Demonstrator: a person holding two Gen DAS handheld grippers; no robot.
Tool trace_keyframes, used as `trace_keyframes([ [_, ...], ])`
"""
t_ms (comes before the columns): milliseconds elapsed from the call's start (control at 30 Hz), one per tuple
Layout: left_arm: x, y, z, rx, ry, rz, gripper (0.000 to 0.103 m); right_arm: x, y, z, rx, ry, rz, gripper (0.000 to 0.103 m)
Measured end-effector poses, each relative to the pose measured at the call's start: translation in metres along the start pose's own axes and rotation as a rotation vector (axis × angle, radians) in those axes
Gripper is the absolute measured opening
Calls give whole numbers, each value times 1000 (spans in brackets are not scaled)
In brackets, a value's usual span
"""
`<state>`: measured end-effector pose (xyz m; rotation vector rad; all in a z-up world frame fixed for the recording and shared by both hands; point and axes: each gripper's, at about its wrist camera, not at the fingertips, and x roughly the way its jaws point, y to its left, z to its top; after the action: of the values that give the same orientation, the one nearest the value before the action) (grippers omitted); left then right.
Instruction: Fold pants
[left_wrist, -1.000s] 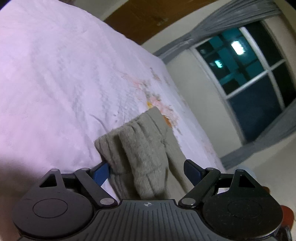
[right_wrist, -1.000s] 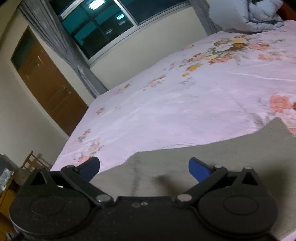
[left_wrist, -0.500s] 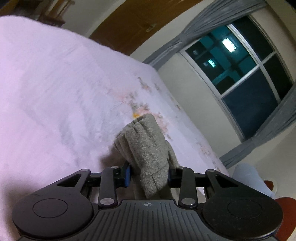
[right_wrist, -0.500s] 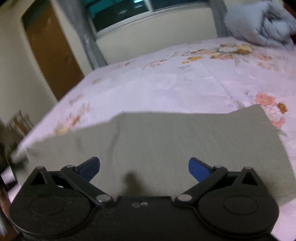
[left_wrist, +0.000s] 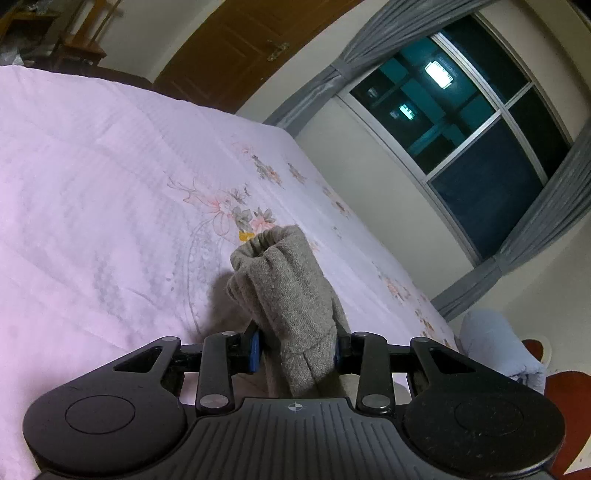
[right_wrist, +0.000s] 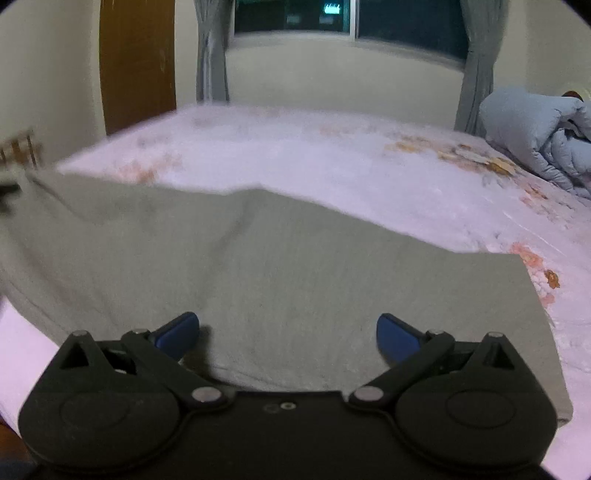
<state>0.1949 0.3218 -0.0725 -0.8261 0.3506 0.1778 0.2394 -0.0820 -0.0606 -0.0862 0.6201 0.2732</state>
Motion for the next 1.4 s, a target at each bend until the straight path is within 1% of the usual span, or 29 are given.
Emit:
trace_keyframes([
  [33,-1,-1,0,4,0,1,35,3,4,-2,-14,31,19,97],
  [67,-2,-2,0,5,0,-2,35,12,9,-7,-42,91,17,97],
  [100,-2,-3,-1,9,0,-4,35,19,16,-15,-89,112,-5,97],
  [133,-2,-4,-1,21,-1,1,35,18,19,-19,-106,84,-18,97],
  [167,-4,-7,-1,39,-4,4,35,18,19,-20,-93,81,-23,97],
  [300,-13,-22,-1,116,-21,20,35,15,19,-14,-85,96,-21,97],
  [333,-16,-30,-1,143,-33,20,35,6,12,-10,-52,64,-1,97],
  [367,-20,-41,-2,175,-49,18,35,-8,2,-8,-4,-2,14,97],
  [400,-24,-53,-2,209,-65,13,35,-20,-10,-6,38,-48,20,97],
  [467,-30,-87,-6,297,-98,-13,35,-42,-37,-7,143,-108,45,97],
  [533,-34,-127,-14,387,-121,-56,35,-59,-72,-12,252,-135,37,97],
  [600,-35,-166,-28,459,-126,-111,35,-72,-101,-19,319,-153,3,97],
  [700,-32,-226,-63,577,-103,-188,35,-98,-150,-31,438,-199,-62,97],
  [800,-21,-277,-113,683,-51,-248,35,-123,-197,-44,547,-252,-115,97],
  [900,-5,-317,-177,802,30,-285,35,-139,-244,-51,617,-272,-154,97],
  [933,2,-329,-205,854,64,-292,35,-146,-258,-56,633,-276,-166,97],
  [1000,22,-341,-255,943,161,-284,35,-151,-279,-64,655,-268,-180,97],
  [1033,32,-344,-283,992,236,-281,39,-152,-286,-69,665,-265,-190,97],
  [1067,40,-345,-308,1047,299,-271,45,-154,-296,-75,679,-259,-205,97],
  [1100,39,-345,-325,1068,327,-259,53,-154,-305,-79,691,-246,-211,97],
  [1133,31,-344,-331,1051,323,-276,69,-153,-312,-84,708,-230,-211,97],
  [1167,18,-343,-330,1030,294,-308,89,-153,-317,-87,726,-223,-208,97],
  [1200,3,-342,-325,1012,234,-323,98,-154,-320,-90,740,-227,-203,97],
  [1233,-11,-341,-316,995,188,-329,103,-155,-323,-94,753,-235,-193,97],
  [1300,-31,-335,-286,938,147,-360,103,-152,-324,-96,801,-238,-137,97],
  [1367,-44,-320,-249,864,113,-330,103,-142,-319,-94,847,-242,-8,97],
  [1400,-48,-308,-231,821,104,-317,103,-135,-313,-91,857,-239,77,97],
])
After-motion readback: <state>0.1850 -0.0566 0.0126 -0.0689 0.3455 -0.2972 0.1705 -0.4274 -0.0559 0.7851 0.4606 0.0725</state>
